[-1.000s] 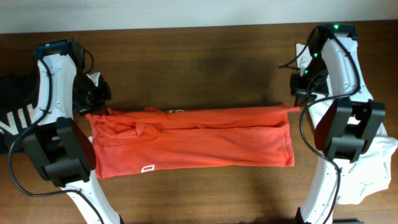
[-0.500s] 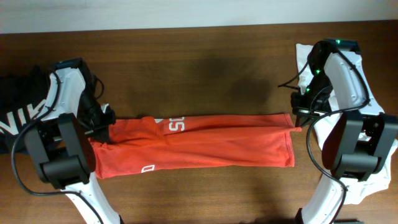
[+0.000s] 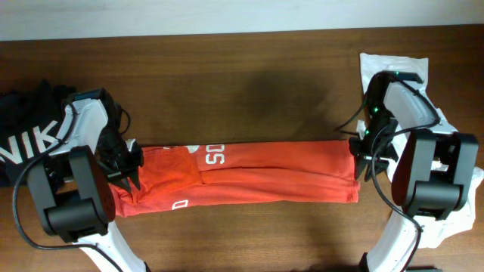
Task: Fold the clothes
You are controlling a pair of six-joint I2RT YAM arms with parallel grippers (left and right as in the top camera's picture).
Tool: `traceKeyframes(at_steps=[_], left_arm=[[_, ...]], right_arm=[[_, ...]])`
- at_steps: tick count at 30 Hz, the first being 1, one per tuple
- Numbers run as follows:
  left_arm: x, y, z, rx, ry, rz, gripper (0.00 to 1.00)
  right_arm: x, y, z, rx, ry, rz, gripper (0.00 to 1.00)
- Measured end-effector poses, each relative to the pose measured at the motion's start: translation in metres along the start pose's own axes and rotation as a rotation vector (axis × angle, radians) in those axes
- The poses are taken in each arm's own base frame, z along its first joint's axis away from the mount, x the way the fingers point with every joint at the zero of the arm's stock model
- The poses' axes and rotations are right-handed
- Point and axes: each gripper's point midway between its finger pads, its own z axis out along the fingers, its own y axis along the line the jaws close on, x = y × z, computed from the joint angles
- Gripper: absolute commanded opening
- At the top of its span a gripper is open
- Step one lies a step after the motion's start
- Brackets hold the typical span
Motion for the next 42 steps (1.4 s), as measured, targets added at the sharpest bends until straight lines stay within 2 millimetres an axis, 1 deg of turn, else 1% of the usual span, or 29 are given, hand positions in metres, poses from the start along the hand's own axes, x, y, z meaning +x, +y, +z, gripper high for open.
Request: traceKeyframes(at_steps=[5,7,9,11,13,14,15,18,19,21,23,25,27,31,34,37,38,39,41,42], left_arm=[[0.003,0.006,-0.001,-0.032,0.012,-0.009,0.26],[-0.002,0.006,-0.009,-0.037,-0.019,-0.008,0.26],[-0.015,0.003,-0.021,-0.03,-0.088,-0.004,0.26],[-0.033,-0.01,-0.043,0.016,-0.223,0.014,0.27],[-0.044,-0.035,-0.066,0.084,-0.352,0.063,0.28],[-0.046,-0.046,-0.073,0.103,-0.388,0.089,0.33],[-0.049,-0.06,-0.078,0.125,-0.425,0.124,0.36],[-0.055,-0.094,-0.082,0.151,-0.472,0.201,0.4],[-0.055,-0.105,-0.082,0.154,-0.484,0.217,0.42],[-0.056,-0.122,-0.08,0.155,-0.498,0.237,0.5],[-0.057,-0.132,-0.073,0.145,-0.502,0.231,0.5],[-0.058,-0.137,-0.064,0.137,-0.499,0.221,0.5],[-0.057,-0.138,-0.05,0.115,-0.466,0.199,0.51],[-0.071,-0.139,-0.023,0.068,-0.434,0.168,0.51],[-0.075,-0.138,-0.01,0.043,-0.405,0.155,0.5],[-0.078,-0.135,-0.005,0.023,-0.395,0.148,0.5],[-0.078,-0.133,-0.003,0.016,-0.394,0.145,0.47],[-0.078,-0.133,-0.002,0.012,-0.393,0.144,0.41],[-0.08,-0.132,0.002,0.005,-0.385,0.143,0.27],[-0.08,-0.131,0.004,0.005,-0.381,0.138,0.17]], right_arm=[[-0.002,-0.005,0.003,0.005,-0.004,0.011,0.28],[-0.005,-0.009,0.003,-0.003,-0.018,0.022,0.28],[-0.01,-0.009,0.002,-0.014,-0.038,0.029,0.28],[-0.017,-0.004,0.002,-0.043,-0.066,0.022,0.28],[-0.024,0.006,0.001,-0.094,-0.096,-0.012,0.28],[-0.026,0.01,0.0,-0.108,-0.105,-0.03,0.28],[-0.029,0.015,0.0,-0.12,-0.116,-0.051,0.28],[-0.035,0.027,-0.001,-0.134,-0.144,-0.095,0.29],[-0.037,0.03,-0.001,-0.136,-0.153,-0.11,0.29],[-0.04,0.035,-0.001,-0.139,-0.165,-0.124,0.29],[-0.041,0.036,-0.001,-0.142,-0.171,-0.128,0.29],[-0.041,0.036,-0.001,-0.142,-0.172,-0.129,0.29],[-0.041,0.037,-0.001,-0.145,-0.173,-0.131,0.29],[-0.041,0.037,-0.001,-0.146,-0.173,-0.132,0.29],[-0.041,0.037,-0.001,-0.146,-0.173,-0.131,0.29],[-0.041,0.037,-0.001,-0.146,-0.172,-0.131,0.29],[-0.041,0.037,-0.001,-0.146,-0.172,-0.131,0.29],[-0.041,0.037,-0.001,-0.146,-0.172,-0.131,0.29],[-0.041,0.037,-0.001,-0.146,-0.172,-0.131,0.29],[-0.041,0.037,-0.001,-0.146,-0.172,-0.131,0.29]])
